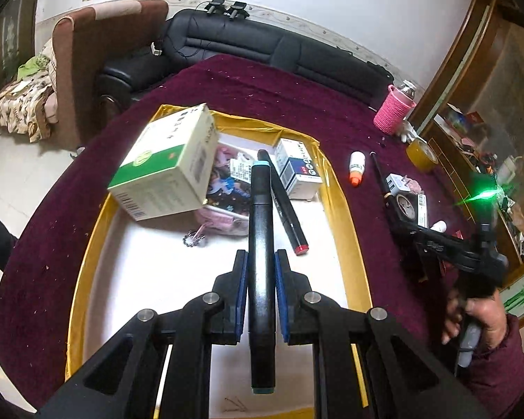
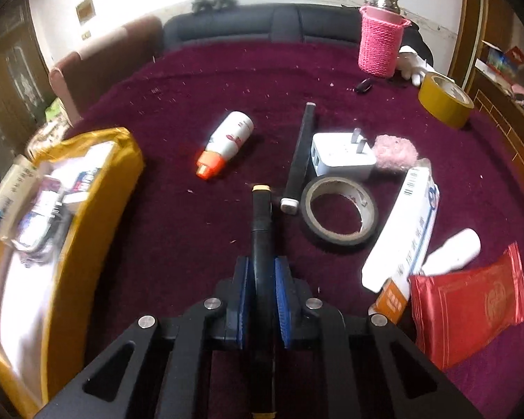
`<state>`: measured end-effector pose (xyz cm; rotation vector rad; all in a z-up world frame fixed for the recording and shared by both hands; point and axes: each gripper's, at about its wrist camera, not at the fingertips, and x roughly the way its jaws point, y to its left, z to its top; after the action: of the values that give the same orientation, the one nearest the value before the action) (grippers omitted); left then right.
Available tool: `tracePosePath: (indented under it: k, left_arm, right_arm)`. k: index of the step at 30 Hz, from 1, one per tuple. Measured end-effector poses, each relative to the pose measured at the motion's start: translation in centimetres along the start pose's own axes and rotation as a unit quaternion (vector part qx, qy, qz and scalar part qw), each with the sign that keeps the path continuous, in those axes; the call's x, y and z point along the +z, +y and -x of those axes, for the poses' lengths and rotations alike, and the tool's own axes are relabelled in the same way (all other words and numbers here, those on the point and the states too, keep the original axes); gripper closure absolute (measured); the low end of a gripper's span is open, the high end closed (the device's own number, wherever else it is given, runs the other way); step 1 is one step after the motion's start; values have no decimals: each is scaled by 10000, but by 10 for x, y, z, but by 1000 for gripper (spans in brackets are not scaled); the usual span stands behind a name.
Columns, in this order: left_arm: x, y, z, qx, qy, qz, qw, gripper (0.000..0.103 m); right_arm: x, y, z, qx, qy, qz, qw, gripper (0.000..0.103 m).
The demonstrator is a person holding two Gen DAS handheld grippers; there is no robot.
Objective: Organize objects
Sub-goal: 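Lift the marker with the left tool while the right tool grasps another black marker, then lower both markers into the tray and open both tools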
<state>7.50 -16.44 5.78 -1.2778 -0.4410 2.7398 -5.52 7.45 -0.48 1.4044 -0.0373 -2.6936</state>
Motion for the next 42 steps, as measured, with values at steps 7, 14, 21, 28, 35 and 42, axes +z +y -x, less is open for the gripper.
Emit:
tracePosePath:
  k: [7, 14, 21, 28, 35, 42]
  left_arm:
    - [-2, -6, -9, -149, 222, 35, 9996, 89]
    - [5, -16, -37, -79, 562, -97, 9983, 89]
    - [2, -16, -62, 70, 810, -28, 9967, 89]
    - [-2, -12, -66, 79, 796, 87, 9968, 89]
    - [1, -9, -52, 69, 540, 140, 9984, 83]
    - [-1, -7, -39, 88, 392, 201, 9990, 52]
  right_arm:
    - [5, 26, 57, 1100, -268, -175, 9934, 87]
    - [5, 84, 44, 2107, 323, -226, 9768, 86]
    - [0, 123, 23, 1799, 524, -198, 9821, 86]
    - [-2, 124, 13, 1481, 573, -110, 9872, 86]
    - [-2, 130, 11, 1336, 531, 19, 9896, 86]
    - [-3, 135, 10, 1223, 501, 134, 9911, 86]
